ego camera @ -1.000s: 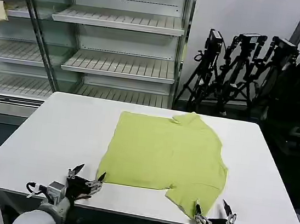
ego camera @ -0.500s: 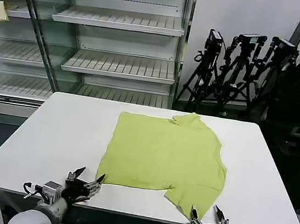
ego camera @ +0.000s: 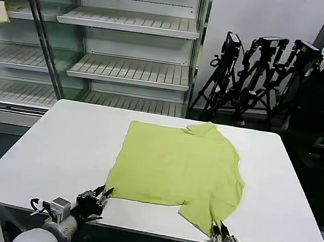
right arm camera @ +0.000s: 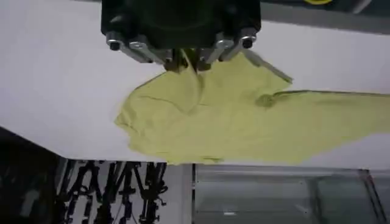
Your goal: Fold and organize the clothes.
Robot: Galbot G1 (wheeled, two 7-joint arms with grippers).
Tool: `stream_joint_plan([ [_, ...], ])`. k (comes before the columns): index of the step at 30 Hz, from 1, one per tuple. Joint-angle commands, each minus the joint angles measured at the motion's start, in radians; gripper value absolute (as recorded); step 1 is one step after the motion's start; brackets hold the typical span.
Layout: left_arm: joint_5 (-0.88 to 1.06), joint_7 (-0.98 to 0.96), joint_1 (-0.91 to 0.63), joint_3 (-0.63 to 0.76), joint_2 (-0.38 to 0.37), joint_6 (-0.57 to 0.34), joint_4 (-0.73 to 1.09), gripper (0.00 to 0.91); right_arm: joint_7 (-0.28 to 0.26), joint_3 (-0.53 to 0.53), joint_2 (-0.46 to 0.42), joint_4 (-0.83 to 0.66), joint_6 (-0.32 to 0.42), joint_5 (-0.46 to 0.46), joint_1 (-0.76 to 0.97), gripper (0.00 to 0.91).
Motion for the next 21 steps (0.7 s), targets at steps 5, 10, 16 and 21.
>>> stream_joint_plan([
  [5,-0.013,0.023,-0.128,0.027,0.015,-0.030,0.006,0.010,-0.019,0.075,-0.016,-0.040,-0.041,0.073,0.226,0.000],
  [10,-0.065,0.008,-0.302,0.051,0.001,-0.028,0.083,0.010,-0.027,0.071,-0.019,-0.152,-0.074,0.086,0.416,0.000],
  [16,-0.079,0.008,-0.392,0.076,-0.036,-0.028,0.163,0.010,-0.060,0.028,-0.021,-0.241,-0.097,0.065,0.534,0.000],
  [21,-0.078,0.012,-0.418,0.090,-0.054,-0.028,0.222,0.010,-0.077,-0.014,-0.009,-0.305,-0.085,0.029,0.567,0.000],
])
